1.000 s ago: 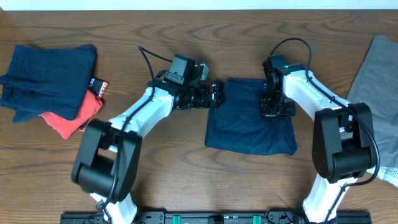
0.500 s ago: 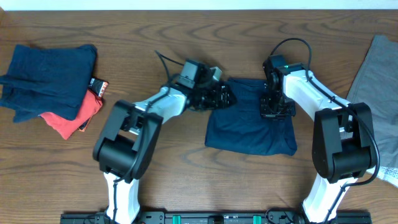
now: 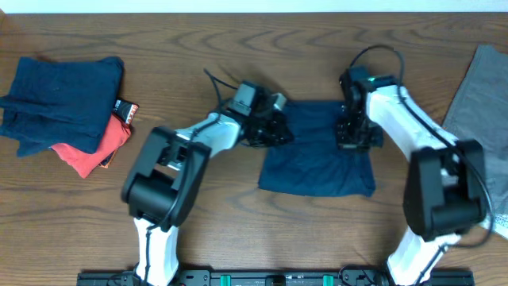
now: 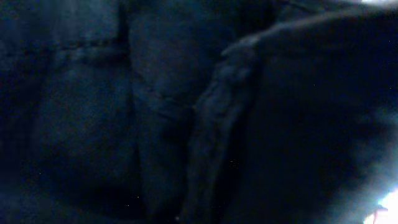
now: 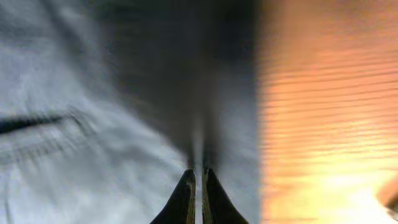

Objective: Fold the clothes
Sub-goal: 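Carry the folded shorts with the left gripper onto the left clothes stack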

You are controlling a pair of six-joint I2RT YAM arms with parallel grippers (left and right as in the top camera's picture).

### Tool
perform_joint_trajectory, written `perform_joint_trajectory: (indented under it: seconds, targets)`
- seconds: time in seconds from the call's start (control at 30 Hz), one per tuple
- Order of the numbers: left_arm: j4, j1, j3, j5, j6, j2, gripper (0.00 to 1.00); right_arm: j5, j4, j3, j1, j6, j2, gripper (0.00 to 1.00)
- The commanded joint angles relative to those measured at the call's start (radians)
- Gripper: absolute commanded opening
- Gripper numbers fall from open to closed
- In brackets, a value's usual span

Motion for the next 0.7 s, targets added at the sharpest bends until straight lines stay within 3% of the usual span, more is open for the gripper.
perform_joint_trajectory:
  seconds: [0.0, 0.07, 0.13, 0.3, 0.47, 0.67]
  targets:
    - [-0.071, 0.112, -0.008, -0.111, 0.099, -0.135, 0.06, 0.019, -0.013, 0.098, -0.043, -0.015, -0.166, 0.11]
    - [-0.144, 0.171, -0.008, -0.209, 0.147, -0.203, 0.06, 0.02, -0.017, 0.123, -0.056, -0.016, -0.238, 0.22]
    - [-0.213, 0.242, -0.008, -0.325, 0.186, -0.282, 0.06, 0.02, -0.017, 0.131, -0.067, -0.031, -0.311, 0.26]
    - [-0.259, 0.43, -0.002, -0.499, 0.268, -0.434, 0.06, 0.02, -0.046, 0.13, -0.076, -0.045, -0.413, 0.28]
    - [-0.253, 0.63, 0.051, -0.59, 0.33, -0.513, 0.06, 0.017, -0.081, 0.127, -0.075, -0.045, -0.422, 0.27]
    - [-0.214, 0.826, 0.166, -0.573, 0.309, -0.518, 0.06, -0.032, -0.084, 0.116, -0.075, -0.045, -0.421, 0.26]
